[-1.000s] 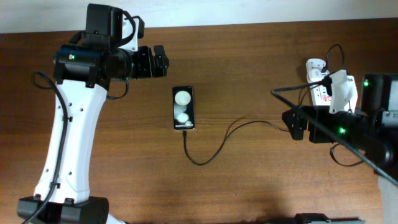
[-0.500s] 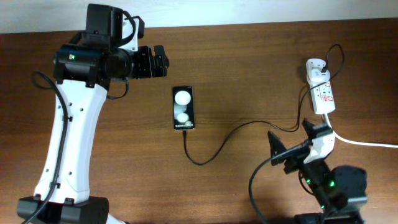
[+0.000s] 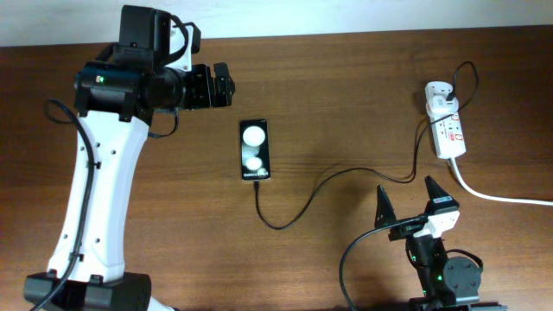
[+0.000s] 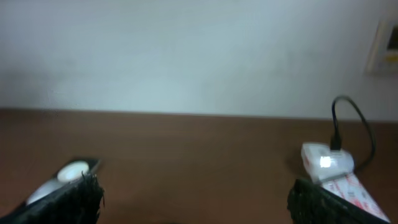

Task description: Plug charger to phone and switch on socket

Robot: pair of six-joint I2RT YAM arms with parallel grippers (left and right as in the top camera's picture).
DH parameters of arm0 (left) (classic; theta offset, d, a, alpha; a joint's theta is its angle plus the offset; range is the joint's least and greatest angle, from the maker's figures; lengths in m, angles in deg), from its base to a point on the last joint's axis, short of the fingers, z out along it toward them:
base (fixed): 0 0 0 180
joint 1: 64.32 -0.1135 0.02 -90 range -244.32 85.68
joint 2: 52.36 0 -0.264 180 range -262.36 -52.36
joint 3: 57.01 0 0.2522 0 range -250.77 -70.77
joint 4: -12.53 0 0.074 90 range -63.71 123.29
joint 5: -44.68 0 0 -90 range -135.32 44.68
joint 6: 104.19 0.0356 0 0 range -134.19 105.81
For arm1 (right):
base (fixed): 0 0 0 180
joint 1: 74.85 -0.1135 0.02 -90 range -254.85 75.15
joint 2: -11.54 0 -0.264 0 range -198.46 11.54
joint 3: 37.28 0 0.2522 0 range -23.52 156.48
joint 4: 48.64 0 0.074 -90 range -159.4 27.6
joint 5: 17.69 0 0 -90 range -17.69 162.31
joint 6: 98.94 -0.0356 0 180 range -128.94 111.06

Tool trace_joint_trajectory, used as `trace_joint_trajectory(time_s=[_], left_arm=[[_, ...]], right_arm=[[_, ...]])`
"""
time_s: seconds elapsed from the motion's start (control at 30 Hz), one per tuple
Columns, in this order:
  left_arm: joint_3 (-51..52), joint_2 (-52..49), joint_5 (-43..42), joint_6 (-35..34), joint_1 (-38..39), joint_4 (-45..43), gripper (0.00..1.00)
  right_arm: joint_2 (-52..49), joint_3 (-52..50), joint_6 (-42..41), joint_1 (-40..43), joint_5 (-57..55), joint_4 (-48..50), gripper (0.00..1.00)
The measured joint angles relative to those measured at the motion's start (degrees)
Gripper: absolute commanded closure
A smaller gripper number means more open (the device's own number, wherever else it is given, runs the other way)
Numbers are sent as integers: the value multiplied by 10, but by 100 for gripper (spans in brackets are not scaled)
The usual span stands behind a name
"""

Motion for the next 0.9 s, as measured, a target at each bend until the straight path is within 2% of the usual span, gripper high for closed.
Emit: trace_joint_trajectory(time_s=[0.07, 0.67, 0.9], left_arm=[[0, 0, 0, 0, 0, -1, 1], [0, 0, 0, 0, 0, 0, 1], [0, 0, 43, 0, 0, 48, 1]], right_arm=[[0, 0, 0, 0, -5, -55, 1], [0, 0, 0, 0, -11, -54, 1], [0, 0, 0, 0, -11, -54, 1]])
